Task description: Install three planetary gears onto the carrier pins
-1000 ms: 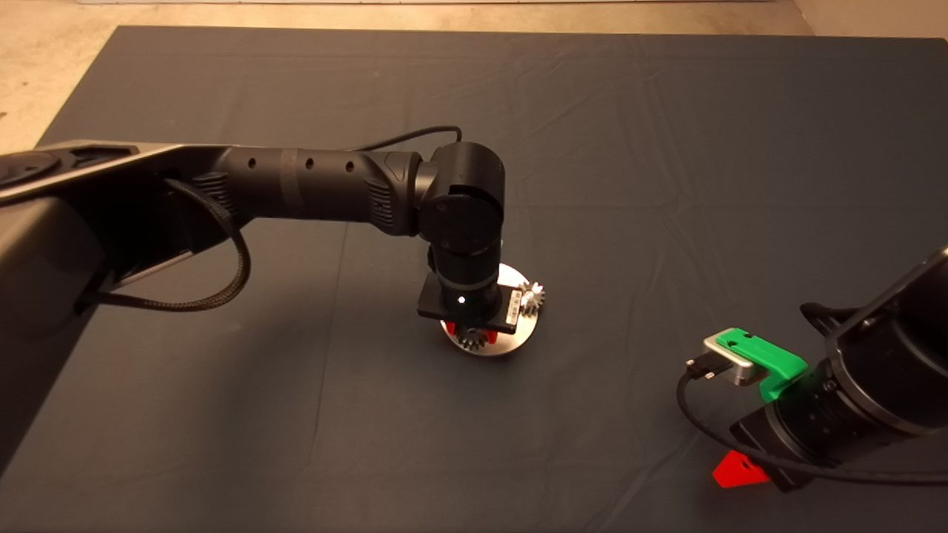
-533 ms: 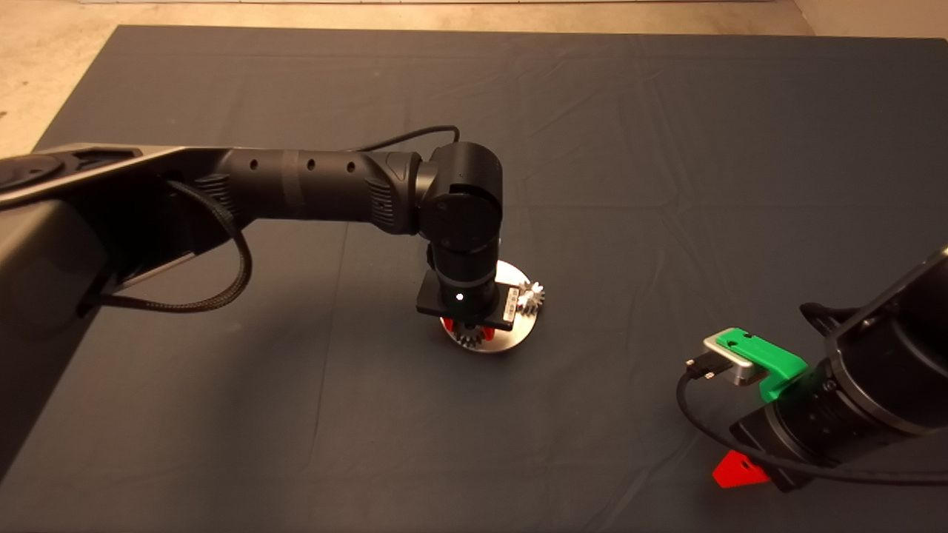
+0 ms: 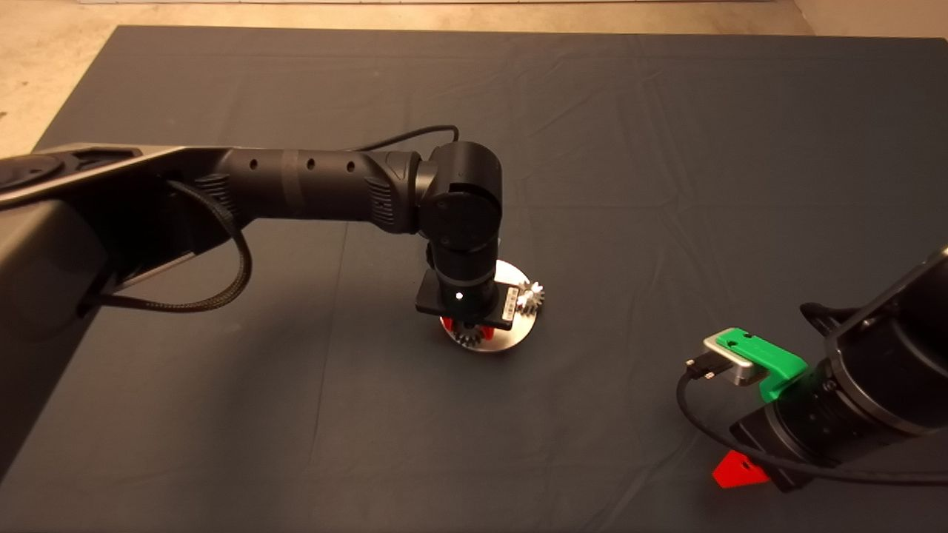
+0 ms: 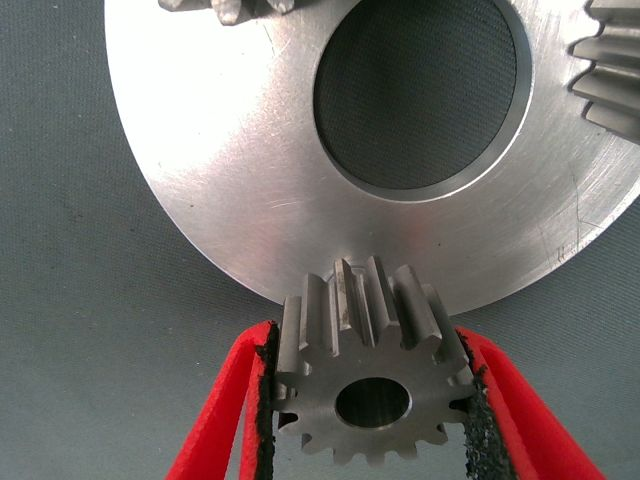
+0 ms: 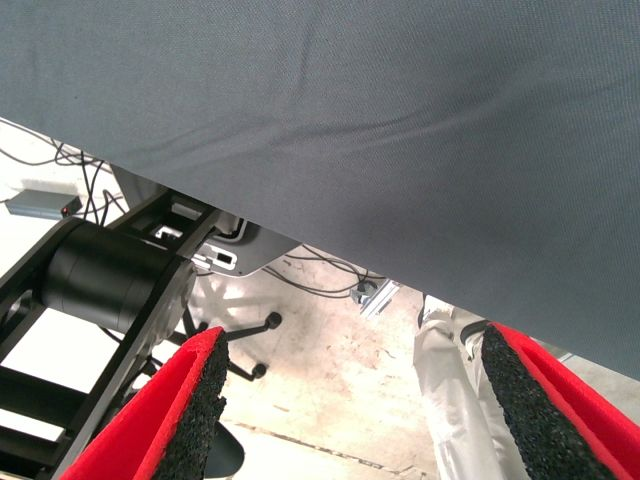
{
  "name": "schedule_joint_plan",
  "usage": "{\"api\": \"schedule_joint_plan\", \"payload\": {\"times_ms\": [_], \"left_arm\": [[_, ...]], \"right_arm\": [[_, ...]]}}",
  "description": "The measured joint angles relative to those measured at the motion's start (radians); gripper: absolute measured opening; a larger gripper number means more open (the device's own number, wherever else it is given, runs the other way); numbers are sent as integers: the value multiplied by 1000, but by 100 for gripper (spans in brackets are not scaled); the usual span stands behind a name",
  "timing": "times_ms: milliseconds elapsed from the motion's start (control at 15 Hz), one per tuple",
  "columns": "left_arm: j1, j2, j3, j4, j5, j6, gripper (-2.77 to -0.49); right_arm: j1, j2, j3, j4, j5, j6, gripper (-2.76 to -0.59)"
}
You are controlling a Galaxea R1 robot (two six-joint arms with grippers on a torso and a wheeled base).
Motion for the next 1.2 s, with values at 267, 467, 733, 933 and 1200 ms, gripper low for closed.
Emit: {"api": "schedule_joint_plan", "payload": {"times_ms": [267,467,733,933,1200], "left_arm": [[0,-2,-1,-1,-1,0,-221],[-1,-5,-2,6,-2,0,-209],[-18,-8,-1,6,-1,0,-195],[-59,-15,-1,0,-1,0,-180],[-134,-40,8,-12,-1,-1,-165]], "right_arm": [[0,0,0,0,0,0,-149],[0,0,0,0,0,0,-149],[0,0,0,0,0,0,-149],[0,0,0,0,0,0,-149],[0,-1,0,0,0,0,-149]]}}
